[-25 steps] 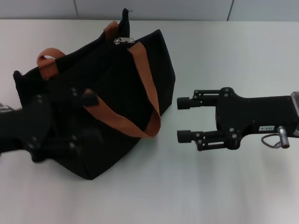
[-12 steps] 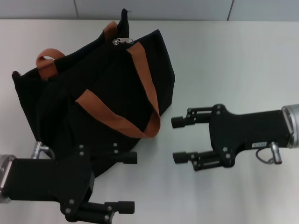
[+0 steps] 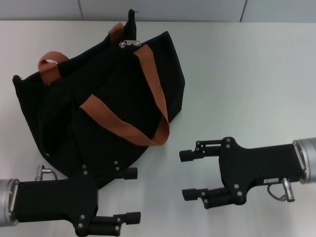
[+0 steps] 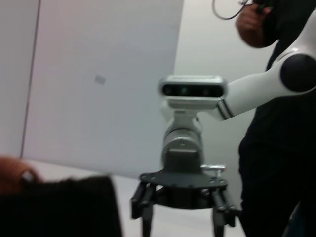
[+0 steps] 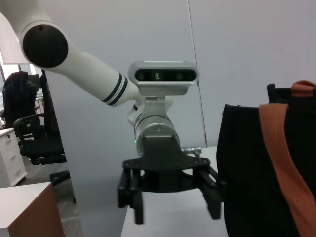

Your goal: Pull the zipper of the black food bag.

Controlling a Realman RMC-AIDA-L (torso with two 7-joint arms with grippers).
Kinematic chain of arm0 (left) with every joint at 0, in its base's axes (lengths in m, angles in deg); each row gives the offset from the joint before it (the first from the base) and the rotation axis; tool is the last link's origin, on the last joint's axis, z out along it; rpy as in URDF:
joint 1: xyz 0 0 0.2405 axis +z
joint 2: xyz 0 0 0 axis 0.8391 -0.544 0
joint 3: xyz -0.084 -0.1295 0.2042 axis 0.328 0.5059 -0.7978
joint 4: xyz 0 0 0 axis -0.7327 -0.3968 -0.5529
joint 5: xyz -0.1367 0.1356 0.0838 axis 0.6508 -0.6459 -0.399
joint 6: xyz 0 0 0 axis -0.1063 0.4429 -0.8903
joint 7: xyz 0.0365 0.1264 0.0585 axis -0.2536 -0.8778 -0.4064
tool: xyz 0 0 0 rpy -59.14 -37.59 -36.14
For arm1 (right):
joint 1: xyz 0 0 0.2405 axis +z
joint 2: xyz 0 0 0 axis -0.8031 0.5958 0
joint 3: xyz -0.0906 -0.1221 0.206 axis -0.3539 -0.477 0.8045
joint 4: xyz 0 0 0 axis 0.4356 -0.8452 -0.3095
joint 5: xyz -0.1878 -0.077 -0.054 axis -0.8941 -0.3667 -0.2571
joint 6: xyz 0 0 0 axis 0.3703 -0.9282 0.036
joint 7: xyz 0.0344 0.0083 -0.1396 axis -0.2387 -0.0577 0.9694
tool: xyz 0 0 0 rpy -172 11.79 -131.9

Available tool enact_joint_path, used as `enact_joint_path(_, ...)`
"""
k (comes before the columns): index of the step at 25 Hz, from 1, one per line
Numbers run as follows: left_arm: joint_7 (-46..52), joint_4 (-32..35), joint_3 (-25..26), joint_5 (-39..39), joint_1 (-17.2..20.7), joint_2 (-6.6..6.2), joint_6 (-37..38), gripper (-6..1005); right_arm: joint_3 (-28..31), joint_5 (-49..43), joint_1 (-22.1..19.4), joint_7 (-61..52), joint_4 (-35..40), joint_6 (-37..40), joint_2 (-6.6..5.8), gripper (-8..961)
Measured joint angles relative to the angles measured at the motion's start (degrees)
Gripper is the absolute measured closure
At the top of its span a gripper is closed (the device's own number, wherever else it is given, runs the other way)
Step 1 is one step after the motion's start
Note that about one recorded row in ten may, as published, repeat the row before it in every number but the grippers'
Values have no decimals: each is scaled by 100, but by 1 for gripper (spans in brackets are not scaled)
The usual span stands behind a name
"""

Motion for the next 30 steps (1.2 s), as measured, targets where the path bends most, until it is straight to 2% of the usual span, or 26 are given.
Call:
enact_joint_path(6,-3,-115,-18,-9,18,-42,-163,215,13,35,-36,402,-317,-40,29,226)
enact_joint_path(30,14,-168,-7,-12,32,-58,-244,215,8,48,-103,545,-434,-24,44,227)
